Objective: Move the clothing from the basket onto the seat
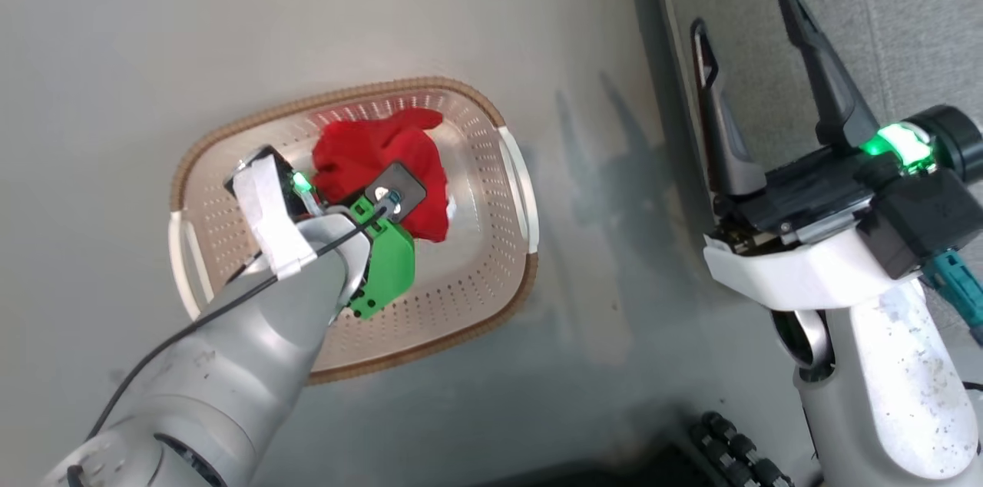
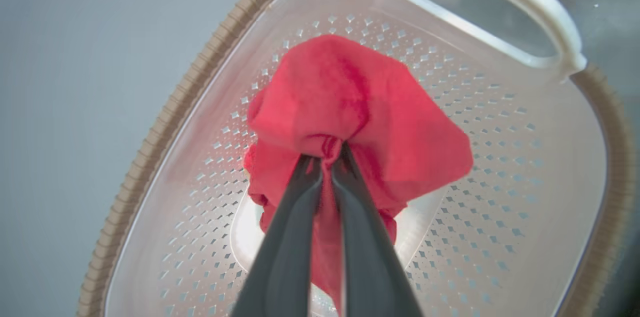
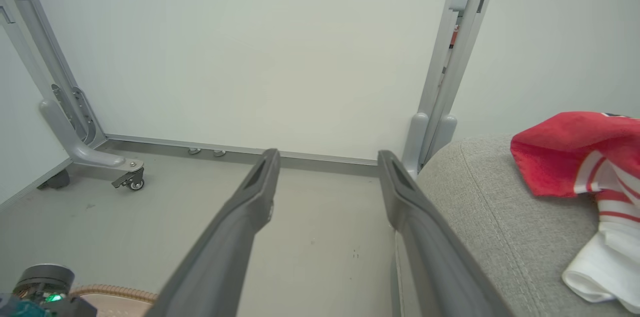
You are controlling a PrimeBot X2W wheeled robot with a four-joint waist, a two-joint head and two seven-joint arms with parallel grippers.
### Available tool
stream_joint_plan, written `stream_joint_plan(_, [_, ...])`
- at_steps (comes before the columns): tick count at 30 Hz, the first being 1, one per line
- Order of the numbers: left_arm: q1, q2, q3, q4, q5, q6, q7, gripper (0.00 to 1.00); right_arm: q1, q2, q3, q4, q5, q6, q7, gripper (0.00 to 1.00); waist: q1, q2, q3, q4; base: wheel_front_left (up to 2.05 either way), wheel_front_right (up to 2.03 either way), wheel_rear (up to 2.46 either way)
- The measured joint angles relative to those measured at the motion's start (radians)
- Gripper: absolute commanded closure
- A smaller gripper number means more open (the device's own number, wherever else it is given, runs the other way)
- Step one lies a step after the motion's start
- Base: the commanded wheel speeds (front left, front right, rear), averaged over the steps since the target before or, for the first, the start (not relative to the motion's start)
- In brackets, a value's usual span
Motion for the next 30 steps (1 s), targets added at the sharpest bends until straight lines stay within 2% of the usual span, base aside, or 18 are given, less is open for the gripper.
stream_joint_plan(7, [0.058,-0.007,0.020,-0.038,-0.064,-0.004,-0.075,1.00,0.055,0.001,-0.019,0.049,-0.007,0.000,0.000,0.00,0.0000,0.0000,-0.129,0.033,0.00,0.00,0.00])
stream_joint_plan(12, [0.095,-0.010,0.048,-0.100,-0.100,-0.004,-0.091,1.00,0.106,0.001,-0.037,0.080,-0.007,0.000,0.000,0.00,0.0000,0.0000,-0.219,0.061,0.00,0.00,0.00])
stream_joint_plan(16, [0.119,-0.002,0.096,-0.221,-0.110,0.004,-0.094,1.00,0.143,0.001,-0.048,0.102,-0.007,0.000,0.000,0.00,0.0000,0.0000,-0.293,0.085,0.00,0.00,0.00])
stream_joint_plan(22, [0.184,0.037,0.180,-0.410,-0.104,0.043,-0.095,1.00,0.197,0.001,-0.056,0.121,0.002,0.000,0.000,0.00,-0.0001,0.0000,-0.401,0.117,0.00,0.00,0.00])
stream_joint_plan(30, [0.220,0.053,0.281,-0.637,-0.076,0.059,-0.095,1.00,0.240,0.000,-0.055,0.128,0.015,0.000,0.000,0.00,-0.0001,0.0000,-0.515,0.145,0.00,0.00,0.00])
